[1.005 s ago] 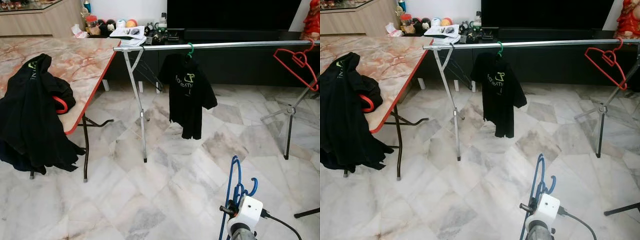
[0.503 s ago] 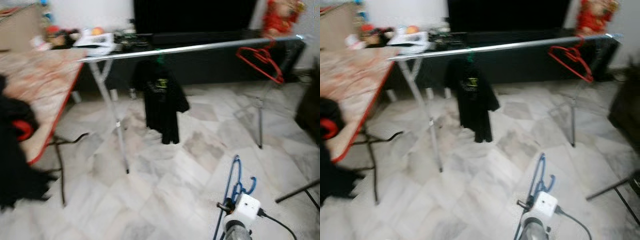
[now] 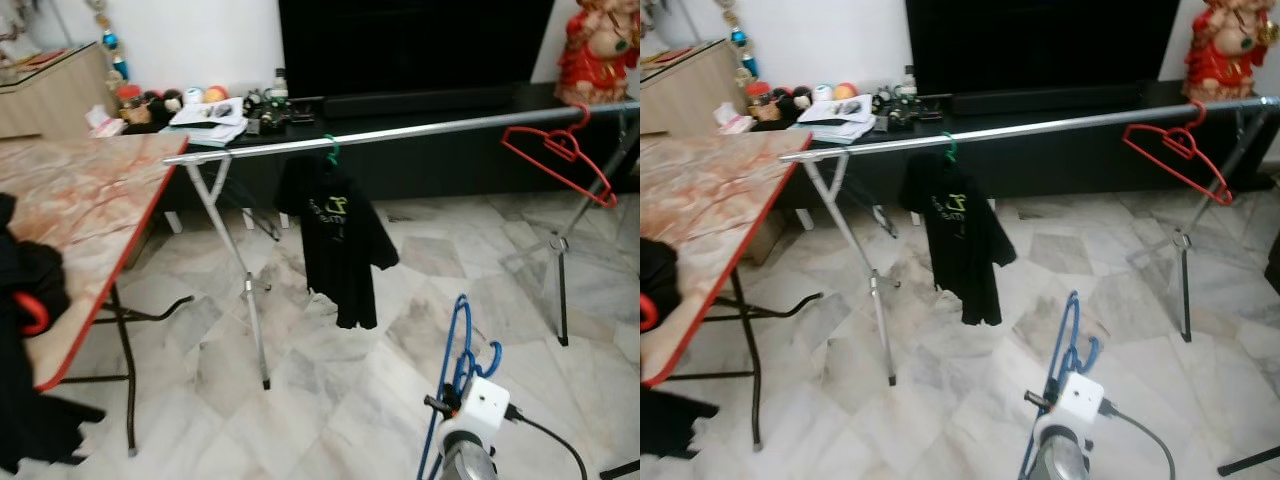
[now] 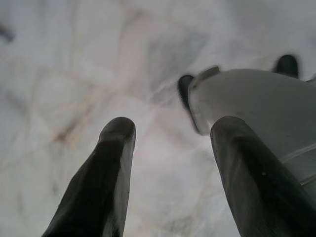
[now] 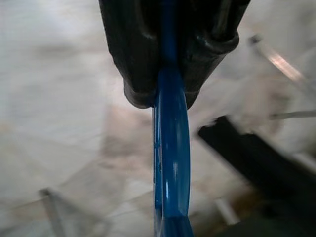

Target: Hang hanger

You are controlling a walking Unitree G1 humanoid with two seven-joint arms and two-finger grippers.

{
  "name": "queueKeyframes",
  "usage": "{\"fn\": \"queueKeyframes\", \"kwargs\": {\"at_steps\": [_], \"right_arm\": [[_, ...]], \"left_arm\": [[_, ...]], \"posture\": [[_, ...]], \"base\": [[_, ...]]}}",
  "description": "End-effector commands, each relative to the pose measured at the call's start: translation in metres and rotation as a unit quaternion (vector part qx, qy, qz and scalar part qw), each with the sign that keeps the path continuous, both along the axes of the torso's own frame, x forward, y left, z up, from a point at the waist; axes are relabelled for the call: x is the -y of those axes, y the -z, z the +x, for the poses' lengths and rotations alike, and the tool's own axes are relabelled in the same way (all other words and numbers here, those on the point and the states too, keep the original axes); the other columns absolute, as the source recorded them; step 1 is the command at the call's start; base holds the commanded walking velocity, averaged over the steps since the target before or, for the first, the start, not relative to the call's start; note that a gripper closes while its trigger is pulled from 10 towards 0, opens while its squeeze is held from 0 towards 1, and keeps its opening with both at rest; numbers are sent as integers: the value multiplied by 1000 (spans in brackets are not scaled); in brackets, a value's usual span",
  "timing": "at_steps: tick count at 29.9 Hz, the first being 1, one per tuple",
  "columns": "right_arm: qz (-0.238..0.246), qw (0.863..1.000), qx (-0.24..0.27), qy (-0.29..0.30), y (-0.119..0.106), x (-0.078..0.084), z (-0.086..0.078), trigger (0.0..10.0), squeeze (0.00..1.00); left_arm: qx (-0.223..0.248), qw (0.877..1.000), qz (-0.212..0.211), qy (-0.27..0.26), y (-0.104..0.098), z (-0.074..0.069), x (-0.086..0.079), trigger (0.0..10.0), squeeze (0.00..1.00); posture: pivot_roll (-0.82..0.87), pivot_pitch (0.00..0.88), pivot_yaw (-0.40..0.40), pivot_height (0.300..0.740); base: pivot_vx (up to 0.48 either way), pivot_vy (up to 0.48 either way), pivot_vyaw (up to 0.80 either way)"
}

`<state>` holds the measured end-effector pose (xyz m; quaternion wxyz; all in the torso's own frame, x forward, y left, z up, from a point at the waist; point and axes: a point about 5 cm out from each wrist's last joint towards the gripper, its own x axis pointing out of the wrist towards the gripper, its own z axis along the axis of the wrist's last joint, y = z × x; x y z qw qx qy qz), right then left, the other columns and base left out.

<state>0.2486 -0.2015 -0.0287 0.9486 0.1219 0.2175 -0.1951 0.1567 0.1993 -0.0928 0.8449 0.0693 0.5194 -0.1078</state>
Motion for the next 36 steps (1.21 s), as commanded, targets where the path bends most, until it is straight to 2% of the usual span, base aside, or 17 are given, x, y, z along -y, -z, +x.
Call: {"fn": "queueKeyframes", "kwargs": {"at_steps": [1,16,36], "right_arm": [[7,1000,20,-15,-7,-16,11,10000,0],[-3,1000,15,-20,-7,-14,11,10000,0],[-31,999,24,-21,-19,2,23,10000,0]], "left_arm": [[-4,1000,19,1,-1,-3,-14,10000,0],[-5,1000,17,0,-1,-5,-16,10000,0],[0,1000,5,-22,0,-3,-7,10000,0]], "posture": [[-95,0,85,740],[-91,1,78,740],[-92,30,33,740]], "base": [[322,0,0],[327,0,0],[334,0,0]]}}
